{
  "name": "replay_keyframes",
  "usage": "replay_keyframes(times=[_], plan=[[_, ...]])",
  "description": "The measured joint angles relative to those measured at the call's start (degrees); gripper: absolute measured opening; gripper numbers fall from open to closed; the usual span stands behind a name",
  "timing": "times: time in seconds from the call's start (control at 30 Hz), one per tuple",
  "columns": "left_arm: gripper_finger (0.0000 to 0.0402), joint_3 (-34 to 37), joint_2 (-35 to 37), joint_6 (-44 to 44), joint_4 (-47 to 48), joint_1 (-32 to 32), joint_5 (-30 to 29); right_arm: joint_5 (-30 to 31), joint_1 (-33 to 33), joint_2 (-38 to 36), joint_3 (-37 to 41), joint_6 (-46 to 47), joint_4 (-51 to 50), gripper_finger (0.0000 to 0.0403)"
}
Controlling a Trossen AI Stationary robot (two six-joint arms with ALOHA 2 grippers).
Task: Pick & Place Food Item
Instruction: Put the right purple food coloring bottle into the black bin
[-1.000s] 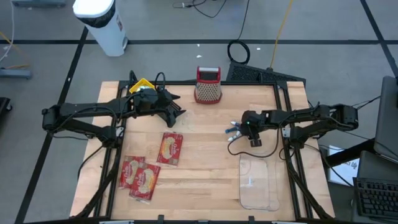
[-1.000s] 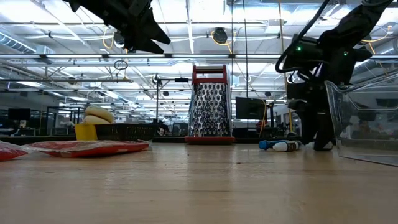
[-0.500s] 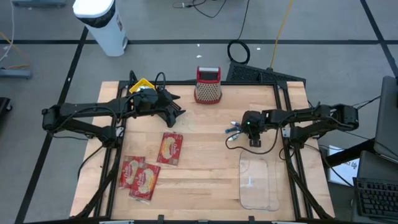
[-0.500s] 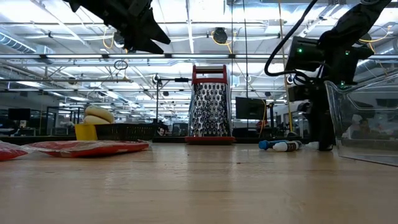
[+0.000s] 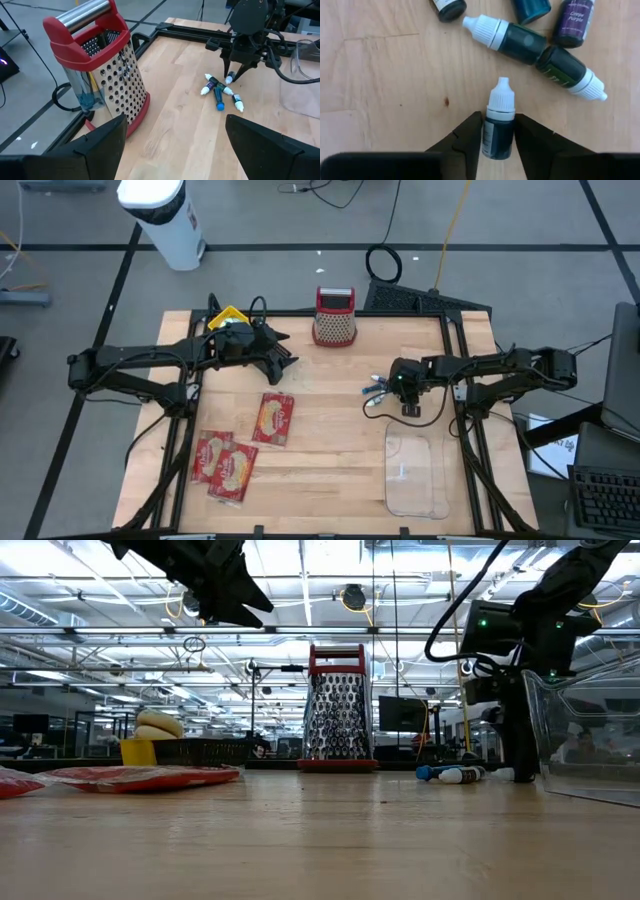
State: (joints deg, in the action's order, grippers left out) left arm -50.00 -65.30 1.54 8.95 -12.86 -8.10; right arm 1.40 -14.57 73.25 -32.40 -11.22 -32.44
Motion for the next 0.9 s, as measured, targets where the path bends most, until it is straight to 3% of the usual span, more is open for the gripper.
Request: replay_keyframes(times=[0.23,0.57,0.9], plan=[[0.0340,0.0,-1.2,3.7,-0.4,0.0,0.0,0.0,0.1,-0.8,0.1,0.0,0.8,0.0061],[0.0340,-0.1,-5.8,9.1,-12.1,0.0,0.0,1.4,0.1,-9.7,0.2,0.7,7.5,0.0077],[0.0340,0.0,-15.5,13.0,-29.0,-0.7,0.0,1.5,0.1,-14.8,0.2,-1.9,30.5,0.0072]])
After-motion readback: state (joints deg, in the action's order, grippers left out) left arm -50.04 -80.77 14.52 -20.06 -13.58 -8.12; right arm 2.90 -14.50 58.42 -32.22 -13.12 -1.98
